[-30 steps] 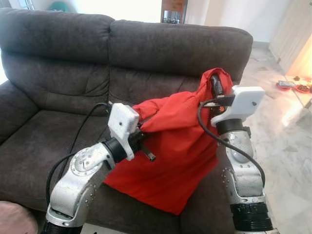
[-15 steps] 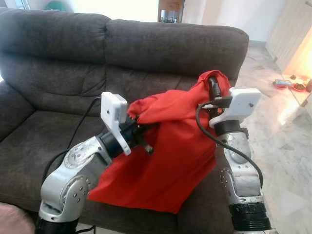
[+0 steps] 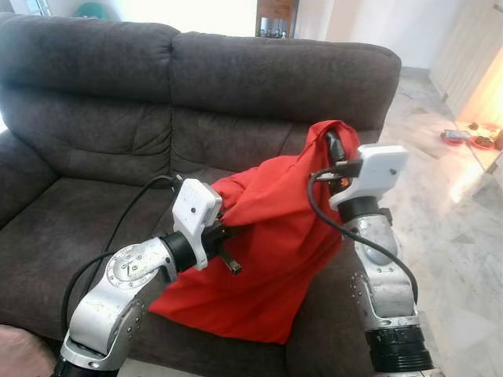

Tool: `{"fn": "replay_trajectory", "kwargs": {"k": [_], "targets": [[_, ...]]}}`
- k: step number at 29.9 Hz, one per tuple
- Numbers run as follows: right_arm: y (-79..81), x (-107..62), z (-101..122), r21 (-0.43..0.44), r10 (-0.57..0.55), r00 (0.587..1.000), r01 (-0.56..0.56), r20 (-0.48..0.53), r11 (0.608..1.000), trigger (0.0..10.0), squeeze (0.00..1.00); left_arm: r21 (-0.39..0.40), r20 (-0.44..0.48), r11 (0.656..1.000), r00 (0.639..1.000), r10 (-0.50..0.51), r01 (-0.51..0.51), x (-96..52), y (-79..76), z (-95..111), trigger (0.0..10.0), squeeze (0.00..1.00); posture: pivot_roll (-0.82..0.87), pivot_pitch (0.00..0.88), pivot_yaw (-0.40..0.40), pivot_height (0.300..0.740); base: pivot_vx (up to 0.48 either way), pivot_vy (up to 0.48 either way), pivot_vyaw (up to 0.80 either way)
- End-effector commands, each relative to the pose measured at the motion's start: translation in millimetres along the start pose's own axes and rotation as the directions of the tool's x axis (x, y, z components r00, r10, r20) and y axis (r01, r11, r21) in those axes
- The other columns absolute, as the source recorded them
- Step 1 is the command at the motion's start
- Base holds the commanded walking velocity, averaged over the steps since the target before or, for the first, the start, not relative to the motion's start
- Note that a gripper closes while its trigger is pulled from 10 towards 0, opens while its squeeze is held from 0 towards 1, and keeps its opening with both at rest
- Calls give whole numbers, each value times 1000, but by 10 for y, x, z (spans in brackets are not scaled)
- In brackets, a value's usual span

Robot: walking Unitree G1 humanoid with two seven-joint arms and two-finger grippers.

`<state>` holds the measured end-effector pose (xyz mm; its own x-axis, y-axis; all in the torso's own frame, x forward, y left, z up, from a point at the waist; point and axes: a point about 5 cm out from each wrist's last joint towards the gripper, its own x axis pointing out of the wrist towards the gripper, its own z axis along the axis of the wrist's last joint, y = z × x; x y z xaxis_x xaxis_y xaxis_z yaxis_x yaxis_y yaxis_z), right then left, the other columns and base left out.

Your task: Move the pillow to the sofa from floor

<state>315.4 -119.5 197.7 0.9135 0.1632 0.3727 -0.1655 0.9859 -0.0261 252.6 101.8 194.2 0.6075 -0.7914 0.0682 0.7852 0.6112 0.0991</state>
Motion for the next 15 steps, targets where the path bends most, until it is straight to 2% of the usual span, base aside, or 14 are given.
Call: {"fn": "replay_trajectory", "kwargs": {"k": [1, 2, 4, 5, 6, 15], "targets": [[137, 36, 106, -7, 75, 996, -74, 55, 997, 10000, 0, -25, -39, 999, 998, -45, 44, 49, -74, -108, 10000, 82, 165, 0, -62, 740, 0, 0, 0], [151, 31, 96, -8, 85, 995, -85, 50, 996, 10000, 0, -23, -39, 999, 999, -35, 34, 50, -66, -116, 10000, 906, 165, 0, -62, 740, 0, 0, 0], [155, 29, 93, -9, 89, 995, -89, 48, 996, 10000, 0, -24, -39, 999, 999, -33, 32, 50, -63, -120, 10000, 906, 165, 0, -62, 740, 0, 0, 0], [162, 28, 90, -11, 97, 994, -97, 47, 995, 10000, 380, -21, -44, 999, 998, -38, 37, 51, -68, -125, 10000, 1000, 164, 0, -62, 740, 0, 0, 0], [168, 27, 88, -11, 103, 994, -102, 47, 995, 10000, 1000, -23, -44, 999, 998, -42, 41, 52, -72, -129, 10000, 1000, 163, 0, -62, 740, 0, 0, 0], [183, 31, 89, -17, 113, 992, -112, 49, 994, 10000, 1000, -25, -38, 998, 997, -65, 64, 64, -103, -142, 10000, 1000, 161, 0, -62, 740, 0, 0, 0]]}}
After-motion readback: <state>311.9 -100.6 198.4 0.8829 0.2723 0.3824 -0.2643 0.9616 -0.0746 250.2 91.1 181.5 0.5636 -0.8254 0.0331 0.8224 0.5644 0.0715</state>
